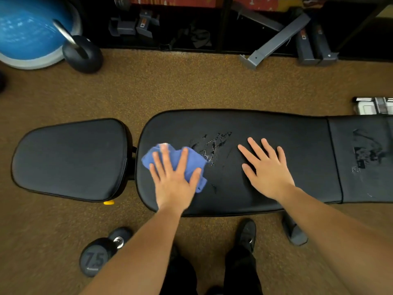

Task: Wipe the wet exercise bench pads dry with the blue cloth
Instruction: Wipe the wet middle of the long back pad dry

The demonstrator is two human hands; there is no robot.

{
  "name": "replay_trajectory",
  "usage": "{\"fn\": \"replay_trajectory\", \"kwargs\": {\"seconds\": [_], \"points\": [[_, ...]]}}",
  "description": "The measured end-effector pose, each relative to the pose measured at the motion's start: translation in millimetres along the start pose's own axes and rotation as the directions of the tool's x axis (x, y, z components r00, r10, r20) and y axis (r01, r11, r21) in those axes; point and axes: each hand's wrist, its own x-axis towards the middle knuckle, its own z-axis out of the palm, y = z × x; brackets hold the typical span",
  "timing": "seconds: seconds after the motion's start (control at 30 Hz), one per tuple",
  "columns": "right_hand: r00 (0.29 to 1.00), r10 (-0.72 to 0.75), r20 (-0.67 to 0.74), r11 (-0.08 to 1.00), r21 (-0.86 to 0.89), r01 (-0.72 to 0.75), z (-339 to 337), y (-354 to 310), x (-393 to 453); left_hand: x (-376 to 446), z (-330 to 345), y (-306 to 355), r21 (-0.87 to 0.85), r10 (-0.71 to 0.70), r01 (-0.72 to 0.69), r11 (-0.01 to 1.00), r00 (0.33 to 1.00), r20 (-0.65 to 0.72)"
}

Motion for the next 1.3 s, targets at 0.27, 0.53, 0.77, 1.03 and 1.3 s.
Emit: {"fn": "replay_trajectory", "kwargs": {"seconds": [0.27, 0.53, 0.77, 1.03, 1.3], "points": [[0.995, 0.034, 0.093, 0.999, -0.033, -0.031, -7.2, 37.9, 14.3, -5.7, 4.6, 11.8, -0.097, -0.050, 0.051, 0.994, 0.999, 0.005], [0.991, 0.000, 0.132, 0.993, 0.114, -0.015, -17.4, 40.5, 16.3, -39.9, 13.6, 76.4, -0.047, 0.091, -0.087, 0.995, 0.992, 0.085], [0.996, 0.087, 0.018, 0.884, 0.459, -0.085, -27.5, 43.4, 21.5, -43.0, 9.4, 129.7, -0.110, 0.107, -0.085, 0.990, 0.971, 0.216], [0.978, 0.145, -0.151, 0.658, 0.753, 0.019, -36.4, 38.6, 10.8, -30.4, -19.4, 169.3, -0.230, 0.336, -0.251, 0.940, 0.796, 0.503], [0.950, -0.297, -0.091, 0.949, 0.079, 0.304, 23.3, -12.5, -15.4, 24.3, -63.4, 18.2, -0.458, 0.102, -0.104, 0.883, 0.994, -0.028]]}}
